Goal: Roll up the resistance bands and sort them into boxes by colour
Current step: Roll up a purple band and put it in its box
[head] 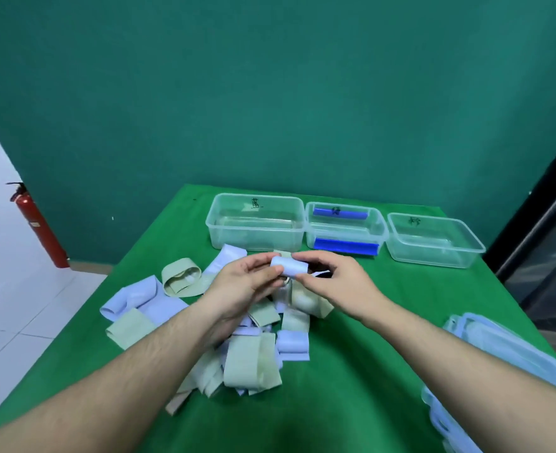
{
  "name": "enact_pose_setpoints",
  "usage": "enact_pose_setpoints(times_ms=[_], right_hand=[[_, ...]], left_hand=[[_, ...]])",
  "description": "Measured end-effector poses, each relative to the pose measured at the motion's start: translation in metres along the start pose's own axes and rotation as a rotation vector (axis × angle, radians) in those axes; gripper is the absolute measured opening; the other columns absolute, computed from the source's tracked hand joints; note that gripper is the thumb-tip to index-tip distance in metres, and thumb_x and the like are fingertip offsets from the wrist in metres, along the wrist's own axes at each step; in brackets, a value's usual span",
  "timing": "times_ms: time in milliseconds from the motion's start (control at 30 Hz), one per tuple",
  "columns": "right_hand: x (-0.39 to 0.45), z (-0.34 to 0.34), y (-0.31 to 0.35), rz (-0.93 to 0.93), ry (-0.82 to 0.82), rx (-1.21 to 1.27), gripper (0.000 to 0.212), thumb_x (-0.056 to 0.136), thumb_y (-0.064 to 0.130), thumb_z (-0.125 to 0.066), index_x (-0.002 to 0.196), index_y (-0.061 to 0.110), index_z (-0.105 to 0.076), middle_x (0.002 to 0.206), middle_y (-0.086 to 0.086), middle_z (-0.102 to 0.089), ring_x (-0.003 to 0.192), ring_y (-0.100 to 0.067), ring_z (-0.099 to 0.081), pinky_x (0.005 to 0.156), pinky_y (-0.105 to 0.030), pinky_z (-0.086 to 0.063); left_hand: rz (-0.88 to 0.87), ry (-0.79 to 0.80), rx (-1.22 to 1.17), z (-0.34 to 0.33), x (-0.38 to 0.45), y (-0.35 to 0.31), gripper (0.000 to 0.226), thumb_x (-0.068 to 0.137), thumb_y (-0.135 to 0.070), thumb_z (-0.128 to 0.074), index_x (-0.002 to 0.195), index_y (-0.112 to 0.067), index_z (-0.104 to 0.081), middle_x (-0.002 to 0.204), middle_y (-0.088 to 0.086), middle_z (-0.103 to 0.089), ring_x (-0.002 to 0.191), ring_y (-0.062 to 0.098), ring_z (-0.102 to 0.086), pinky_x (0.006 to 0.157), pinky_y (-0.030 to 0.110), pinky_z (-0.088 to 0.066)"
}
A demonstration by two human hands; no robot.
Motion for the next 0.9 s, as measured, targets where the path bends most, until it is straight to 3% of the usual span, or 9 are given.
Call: enact_pose_setpoints(times_ms=[100, 200, 300, 367, 467, 667, 733, 800, 900], right_hand=[[0.035, -0.013, 0.001, -0.071, -0.026, 0.215, 0.027, 0.083, 0.008, -0.077, 0.104, 0.025, -0.070, 0.100, -0.005, -0.072, 0.086, -0.005, -0.064, 0.085, -0.019, -0.051], [0.072, -0.028, 0.002, -0.100, 0.013, 0.251, 0.025, 0.084, 0.006, -0.076, 0.098, 0.021, -0.062, 0.094, -0.005, -0.067, 0.079, -0.011, -0.061, 0.079, -0.023, -0.049], [0.111, -0.039, 0.003, -0.105, 0.003, 0.192, 0.028, 0.085, 0.012, -0.075, 0.088, 0.022, -0.049, 0.079, -0.004, -0.061, 0.072, -0.017, -0.053, 0.071, -0.034, -0.043], [0.137, -0.043, 0.002, -0.113, -0.037, 0.133, 0.032, 0.086, 0.014, -0.074, 0.084, 0.023, -0.042, 0.076, 0.000, -0.060, 0.066, -0.016, -0.048, 0.066, -0.030, -0.039], [0.173, -0.048, 0.000, -0.149, -0.064, 0.065, 0.037, 0.087, 0.015, -0.072, 0.083, 0.021, -0.036, 0.080, 0.000, -0.059, 0.064, -0.016, -0.050, 0.061, -0.030, -0.039], [0.231, -0.077, -0.026, -0.355, 0.026, 0.147, 0.039, 0.090, 0.001, -0.065, 0.083, 0.019, -0.031, 0.077, -0.008, -0.055, 0.059, -0.019, -0.061, 0.042, -0.023, -0.043], [0.248, -0.088, -0.033, -0.430, 0.067, 0.182, 0.033, 0.092, -0.002, -0.061, 0.081, 0.016, -0.036, 0.078, -0.011, -0.057, 0.064, -0.023, -0.062, 0.046, -0.025, -0.047], [0.265, -0.099, -0.041, -0.506, 0.120, 0.209, 0.019, 0.093, -0.004, -0.059, 0.085, 0.007, -0.047, 0.075, -0.014, -0.057, 0.064, -0.022, -0.059, 0.050, -0.026, -0.052], [0.285, -0.118, -0.056, -0.627, 0.155, 0.253, 0.005, 0.095, -0.005, -0.056, 0.091, -0.002, -0.053, 0.079, -0.013, -0.053, 0.062, -0.016, -0.054, 0.045, -0.020, -0.054]], left_hand=[[0.002, -0.045, -0.147, 0.021, 0.027, -0.009, 0.028, 0.091, 0.003, -0.060, 0.120, 0.002, -0.061, 0.111, 0.016, -0.070, 0.086, 0.016, -0.071, 0.084, 0.024, -0.057], [-0.026, -0.057, -0.111, 0.038, 0.052, -0.022, 0.030, 0.091, 0.002, -0.061, 0.121, 0.004, -0.060, 0.104, 0.013, -0.071, 0.082, 0.016, -0.070, 0.084, 0.025, -0.057], [-0.085, -0.124, 0.197, 0.056, 0.077, -0.045, 0.032, 0.093, -0.017, -0.066, 0.124, -0.011, -0.060, 0.104, 0.007, -0.072, 0.070, 0.015, -0.067, 0.065, 0.023, -0.057], [-0.192, -0.255, 0.481, 0.073, 0.097, -0.063, 0.029, 0.093, -0.030, -0.065, 0.120, -0.024, -0.061, 0.102, 0.004, -0.070, 0.064, 0.012, -0.057, 0.060, 0.024, -0.046], [-0.273, -0.435, 0.621, 0.099, 0.131, -0.082, 0.023, 0.092, -0.030, -0.061, 0.114, -0.023, -0.063, 0.099, 0.001, -0.063, 0.073, 0.012, -0.052, 0.061, 0.024, -0.039], [-0.035, -0.494, 0.846, 0.134, 0.196, -0.075, 0.051, 0.090, -0.043, -0.055, 0.133, -0.017, -0.049, 0.135, 0.009, -0.050, 0.114, 0.027, -0.054, 0.092, 0.032, -0.045], [0.001, -0.451, 0.868, 0.133, 0.209, -0.069, 0.041, 0.089, -0.038, -0.055, 0.122, -0.014, -0.054, 0.121, 0.011, -0.055, 0.096, 0.028, -0.059, 0.073, 0.030, -0.048], [-0.021, -0.410, 0.820, 0.129, 0.216, -0.065, 0.020, 0.090, -0.024, -0.053, 0.102, -0.009, -0.059, 0.092, 0.011, -0.057, 0.063, 0.024, -0.051, 0.051, 0.024, -0.037], [-0.030, -0.397, 0.707, 0.138, 0.225, -0.056, 0.024, 0.090, -0.008, -0.046, 0.101, -0.002, -0.066, 0.075, 0.012, -0.052, 0.051, 0.019, -0.040, 0.046, 0.023, -0.032]])
Point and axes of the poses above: each hand's wrist, its own x-axis towards the middle knuckle, its own z-axis out of the back of the hand, y = z × x, the point moved 3 cm from there along x, towards the middle knuckle
